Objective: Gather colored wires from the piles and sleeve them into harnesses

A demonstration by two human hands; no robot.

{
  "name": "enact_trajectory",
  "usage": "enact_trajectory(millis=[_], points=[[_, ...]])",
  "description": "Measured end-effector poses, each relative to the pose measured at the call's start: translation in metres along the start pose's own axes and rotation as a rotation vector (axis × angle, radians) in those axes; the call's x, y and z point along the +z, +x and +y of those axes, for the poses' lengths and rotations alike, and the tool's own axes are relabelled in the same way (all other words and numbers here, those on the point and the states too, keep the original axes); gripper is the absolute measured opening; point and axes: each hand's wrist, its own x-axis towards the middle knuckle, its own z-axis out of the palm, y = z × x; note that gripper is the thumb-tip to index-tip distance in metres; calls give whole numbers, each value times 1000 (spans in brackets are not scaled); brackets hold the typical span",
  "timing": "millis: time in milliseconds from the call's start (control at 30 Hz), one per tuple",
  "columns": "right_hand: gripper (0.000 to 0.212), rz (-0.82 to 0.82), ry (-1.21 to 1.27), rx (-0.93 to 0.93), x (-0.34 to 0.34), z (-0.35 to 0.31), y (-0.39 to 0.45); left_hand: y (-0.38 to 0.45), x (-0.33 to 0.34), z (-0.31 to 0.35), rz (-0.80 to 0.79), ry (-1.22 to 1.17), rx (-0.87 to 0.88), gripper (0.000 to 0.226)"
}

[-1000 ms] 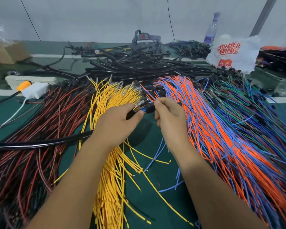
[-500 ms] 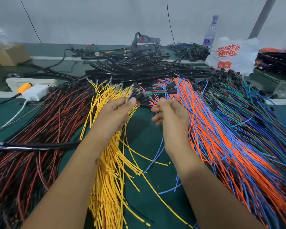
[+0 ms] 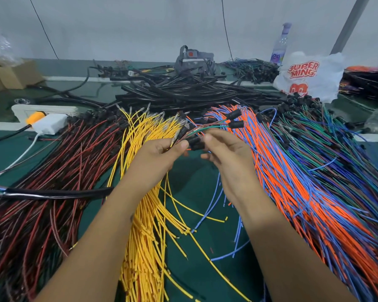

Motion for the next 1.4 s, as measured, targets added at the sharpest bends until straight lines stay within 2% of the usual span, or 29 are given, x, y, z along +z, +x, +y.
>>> enact_trajectory(millis=[133,200,500,667,933,1033,1133,1300,1400], points=[[30,-12,-70,-77,2,4,0,-1,6,0,119,55,76,38],[32,-11,-62,-88,3,5,-1,-1,7,2,159,93,97,41],[15,82,152,18,3,9,0,-5,3,12,13,-19,10,39],[15,113,-27,-54,1,8,1,-3,4,7,-13,46,25,38],[18,78,-139,-20,5,11,-1,-5,7,2,-22,161,83,35],[5,133,-3,35,7,11,-1,-6,9,3,1,155,127,35],[3,161,109,79,7,11,0,-6,8,4,-5,117,136,34],[14,196,11,60,3,8,0,-7,9,2,-24,126,108,36],[21,196,-64,58,2,9,1,-8,11,0,-58,213,133,33]])
